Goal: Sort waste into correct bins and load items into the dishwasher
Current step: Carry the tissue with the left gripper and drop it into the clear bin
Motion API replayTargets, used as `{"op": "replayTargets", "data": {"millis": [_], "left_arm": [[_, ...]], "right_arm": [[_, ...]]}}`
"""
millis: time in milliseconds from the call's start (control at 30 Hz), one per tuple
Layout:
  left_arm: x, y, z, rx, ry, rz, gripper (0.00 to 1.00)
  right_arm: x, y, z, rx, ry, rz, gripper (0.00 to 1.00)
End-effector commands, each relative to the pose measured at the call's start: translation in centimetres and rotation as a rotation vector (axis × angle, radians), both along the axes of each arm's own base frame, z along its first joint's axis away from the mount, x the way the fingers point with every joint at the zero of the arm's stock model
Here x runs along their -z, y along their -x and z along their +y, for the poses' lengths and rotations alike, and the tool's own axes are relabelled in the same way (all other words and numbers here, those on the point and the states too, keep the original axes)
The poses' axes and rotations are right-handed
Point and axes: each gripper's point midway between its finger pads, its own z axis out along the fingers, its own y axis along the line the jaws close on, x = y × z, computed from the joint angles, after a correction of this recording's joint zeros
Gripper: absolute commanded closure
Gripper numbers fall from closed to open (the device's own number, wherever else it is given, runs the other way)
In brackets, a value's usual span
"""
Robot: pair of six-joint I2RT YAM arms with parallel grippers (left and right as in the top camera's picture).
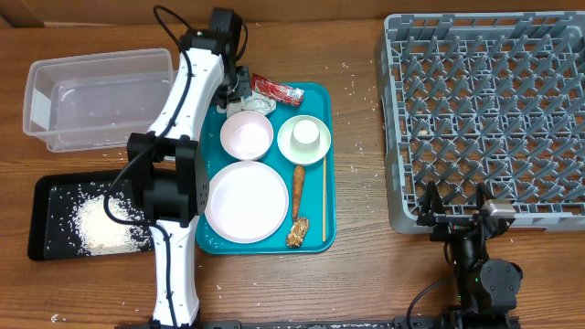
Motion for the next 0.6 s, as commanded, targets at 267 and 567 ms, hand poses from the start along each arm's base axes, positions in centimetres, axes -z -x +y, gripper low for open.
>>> {"op": "replayTargets", "data": {"millis": [267, 567], "left_arm": [[-16.5, 0.2, 3.2, -0.146, -0.025, -0.316, 0.96], [-20.3, 1.5, 15.3, -0.507, -0.262, -0.430, 0.96]], "right_arm": [[0.2, 0.0, 0.2, -0.008, 0.003, -0.005, 0.00], [0.1, 0.0, 0.2, -0.008, 0.004, -0.005, 0.00]]}}
